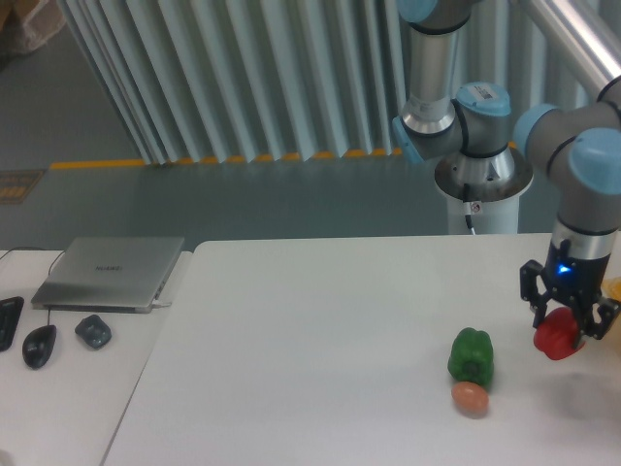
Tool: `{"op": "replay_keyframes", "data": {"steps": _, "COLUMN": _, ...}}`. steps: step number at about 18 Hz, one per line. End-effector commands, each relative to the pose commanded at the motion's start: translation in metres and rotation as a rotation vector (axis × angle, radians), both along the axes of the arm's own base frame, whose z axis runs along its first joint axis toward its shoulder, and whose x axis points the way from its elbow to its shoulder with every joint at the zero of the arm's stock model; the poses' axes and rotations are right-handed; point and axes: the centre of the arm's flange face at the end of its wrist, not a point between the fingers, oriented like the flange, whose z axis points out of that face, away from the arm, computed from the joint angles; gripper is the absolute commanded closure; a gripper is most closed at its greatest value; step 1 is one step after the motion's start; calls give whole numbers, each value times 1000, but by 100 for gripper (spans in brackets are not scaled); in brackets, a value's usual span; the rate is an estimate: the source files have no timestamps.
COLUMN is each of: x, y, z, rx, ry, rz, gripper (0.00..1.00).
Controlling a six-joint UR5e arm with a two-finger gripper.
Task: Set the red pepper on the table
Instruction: 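Carry the red pepper in the gripper down toward the table, then open the gripper to release the red pepper beside the green pepper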
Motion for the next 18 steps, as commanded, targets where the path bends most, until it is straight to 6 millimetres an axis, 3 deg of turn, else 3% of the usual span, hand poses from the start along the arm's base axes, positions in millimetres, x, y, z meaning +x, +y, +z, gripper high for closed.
{"op": "replay_keyframes", "data": {"steps": 2, "x": 14, "y": 13, "z": -13, "rx": -45, "ry": 16, "rz": -28, "gripper": 57}}
{"op": "replay_keyframes", "data": {"steps": 6, "x": 22, "y": 26, "z": -28, "rx": -38, "ry": 34, "rz": -7, "gripper": 56}}
{"op": "replay_keyframes", "data": {"steps": 11, "x": 31, "y": 28, "z": -50, "rx": -67, "ry": 11, "rz": -16, "gripper": 55}}
{"op": "replay_keyframes", "data": {"steps": 18, "x": 32, "y": 27, "z": -52, "rx": -71, "ry": 6, "rz": -23, "gripper": 42}}
